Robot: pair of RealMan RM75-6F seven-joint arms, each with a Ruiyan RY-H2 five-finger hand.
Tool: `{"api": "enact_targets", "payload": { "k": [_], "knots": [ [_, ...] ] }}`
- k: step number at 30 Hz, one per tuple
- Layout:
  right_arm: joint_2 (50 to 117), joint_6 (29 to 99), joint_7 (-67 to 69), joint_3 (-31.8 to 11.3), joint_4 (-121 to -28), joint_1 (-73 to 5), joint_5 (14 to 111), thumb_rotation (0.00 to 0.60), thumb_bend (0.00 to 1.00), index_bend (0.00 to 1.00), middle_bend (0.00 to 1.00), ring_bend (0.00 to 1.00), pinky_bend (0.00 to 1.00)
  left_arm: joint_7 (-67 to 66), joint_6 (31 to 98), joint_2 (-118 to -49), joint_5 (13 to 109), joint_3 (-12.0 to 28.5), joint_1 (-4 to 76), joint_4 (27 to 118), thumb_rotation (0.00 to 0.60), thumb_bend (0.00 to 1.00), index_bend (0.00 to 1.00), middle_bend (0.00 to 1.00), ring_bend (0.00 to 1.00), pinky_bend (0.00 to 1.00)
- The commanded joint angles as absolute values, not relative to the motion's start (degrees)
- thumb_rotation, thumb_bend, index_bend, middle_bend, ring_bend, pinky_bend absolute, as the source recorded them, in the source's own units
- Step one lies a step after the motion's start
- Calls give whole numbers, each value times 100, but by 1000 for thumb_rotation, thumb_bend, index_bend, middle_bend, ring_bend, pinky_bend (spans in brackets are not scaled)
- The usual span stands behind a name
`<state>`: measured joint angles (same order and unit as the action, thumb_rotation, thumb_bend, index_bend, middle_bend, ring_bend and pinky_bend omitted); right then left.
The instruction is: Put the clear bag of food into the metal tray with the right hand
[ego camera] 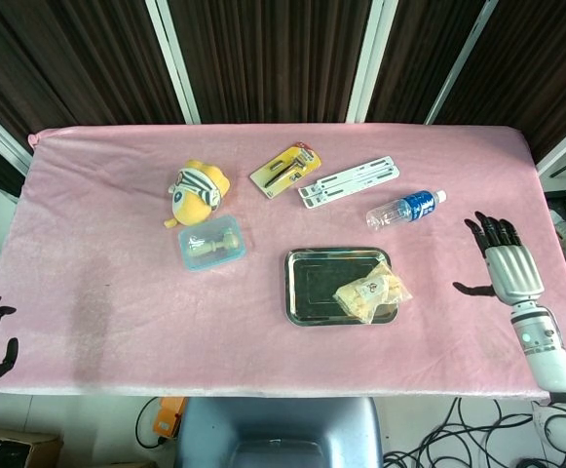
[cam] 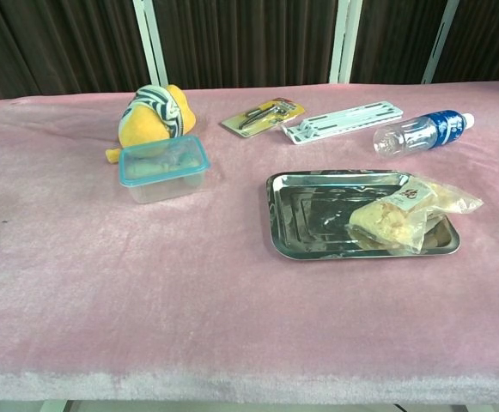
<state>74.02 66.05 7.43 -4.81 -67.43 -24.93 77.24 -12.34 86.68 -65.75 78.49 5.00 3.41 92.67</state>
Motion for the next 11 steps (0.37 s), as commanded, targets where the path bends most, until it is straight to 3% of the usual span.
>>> {"api": "enact_targets", "payload": {
  "k": [1,11],
  "knots": [
    [7371,6705,952,-440,-6843,-2402,7904,600,132,0,0,0,142,-1225,8660,-6576,7859,500,348,9260,600,437,320,191,128,338],
    [7012,6906,666,-312,-7638,-2094,7986,600,132,0,0,0,166,-1209,8639,-6571,7869,499,362,9251,600,436,320,191,128,338]
  ]
}}
